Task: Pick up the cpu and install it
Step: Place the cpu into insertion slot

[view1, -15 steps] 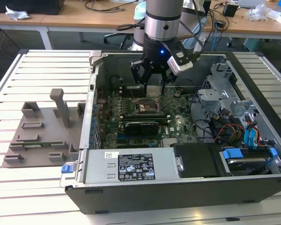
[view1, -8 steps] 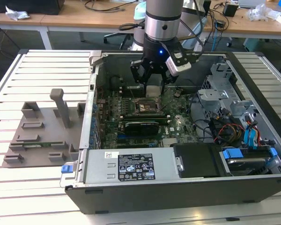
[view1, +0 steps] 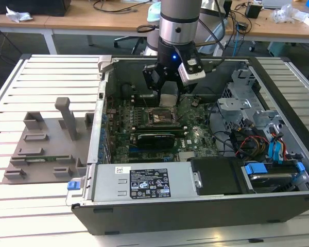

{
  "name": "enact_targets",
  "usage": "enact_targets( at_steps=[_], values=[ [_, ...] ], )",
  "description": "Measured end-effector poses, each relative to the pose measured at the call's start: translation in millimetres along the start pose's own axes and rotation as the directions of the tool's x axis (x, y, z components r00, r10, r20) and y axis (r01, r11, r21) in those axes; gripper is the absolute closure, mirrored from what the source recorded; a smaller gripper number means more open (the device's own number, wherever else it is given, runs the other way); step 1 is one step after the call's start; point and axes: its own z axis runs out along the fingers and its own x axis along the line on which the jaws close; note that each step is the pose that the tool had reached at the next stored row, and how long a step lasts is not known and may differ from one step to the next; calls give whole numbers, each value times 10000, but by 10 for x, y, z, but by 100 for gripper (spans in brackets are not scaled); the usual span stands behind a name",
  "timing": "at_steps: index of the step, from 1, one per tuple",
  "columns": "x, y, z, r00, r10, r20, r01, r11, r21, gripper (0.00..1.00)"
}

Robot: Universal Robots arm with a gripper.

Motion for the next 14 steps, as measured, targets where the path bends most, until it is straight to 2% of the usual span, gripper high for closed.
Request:
enact_targets(
  at_steps=[1, 6, 14],
  values=[
    [0, 0, 2, 9993, 369, -9, -369, 9993, 4, 45],
    [0, 0, 4, 9944, 1052, -27, -1052, 9945, 12, 45],
    [0, 0, 5, 9806, 1957, -49, -1957, 9807, 26, 45]
  ],
)
